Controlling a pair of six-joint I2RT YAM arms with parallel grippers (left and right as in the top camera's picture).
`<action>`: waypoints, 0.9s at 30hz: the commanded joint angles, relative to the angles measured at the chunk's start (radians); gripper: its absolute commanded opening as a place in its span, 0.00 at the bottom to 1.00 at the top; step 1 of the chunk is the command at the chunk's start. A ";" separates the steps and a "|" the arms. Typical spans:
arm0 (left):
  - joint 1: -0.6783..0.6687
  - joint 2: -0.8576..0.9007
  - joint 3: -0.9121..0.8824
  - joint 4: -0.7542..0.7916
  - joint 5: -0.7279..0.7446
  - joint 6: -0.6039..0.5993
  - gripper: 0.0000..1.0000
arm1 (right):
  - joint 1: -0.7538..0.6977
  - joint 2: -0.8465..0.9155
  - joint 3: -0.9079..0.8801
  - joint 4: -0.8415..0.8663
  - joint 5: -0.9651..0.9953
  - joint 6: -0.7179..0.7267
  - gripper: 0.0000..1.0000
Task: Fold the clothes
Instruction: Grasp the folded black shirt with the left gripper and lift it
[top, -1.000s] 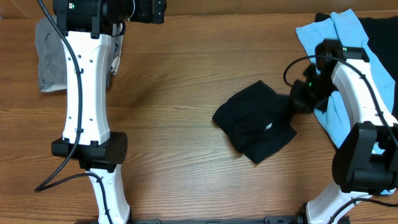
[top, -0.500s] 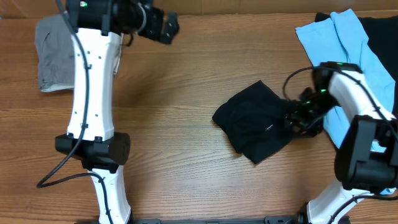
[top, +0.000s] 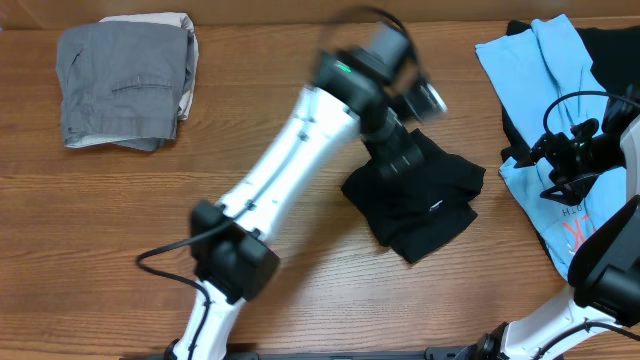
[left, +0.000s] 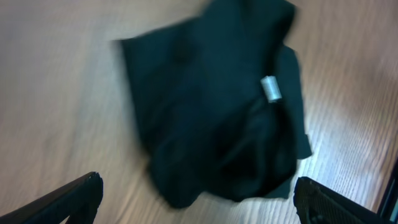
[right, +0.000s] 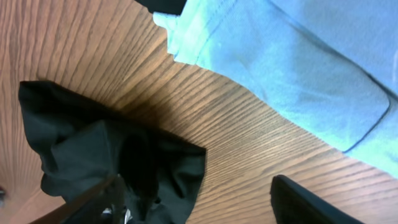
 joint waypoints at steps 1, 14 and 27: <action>-0.108 0.014 -0.051 0.021 -0.077 0.036 1.00 | -0.008 -0.004 0.017 0.013 -0.015 -0.026 0.81; -0.291 0.198 -0.101 0.231 -0.275 -0.099 1.00 | -0.009 -0.004 0.017 0.023 -0.015 -0.052 0.84; -0.310 0.291 -0.101 0.200 -0.189 -0.091 1.00 | -0.009 -0.004 0.017 0.031 -0.006 -0.052 0.84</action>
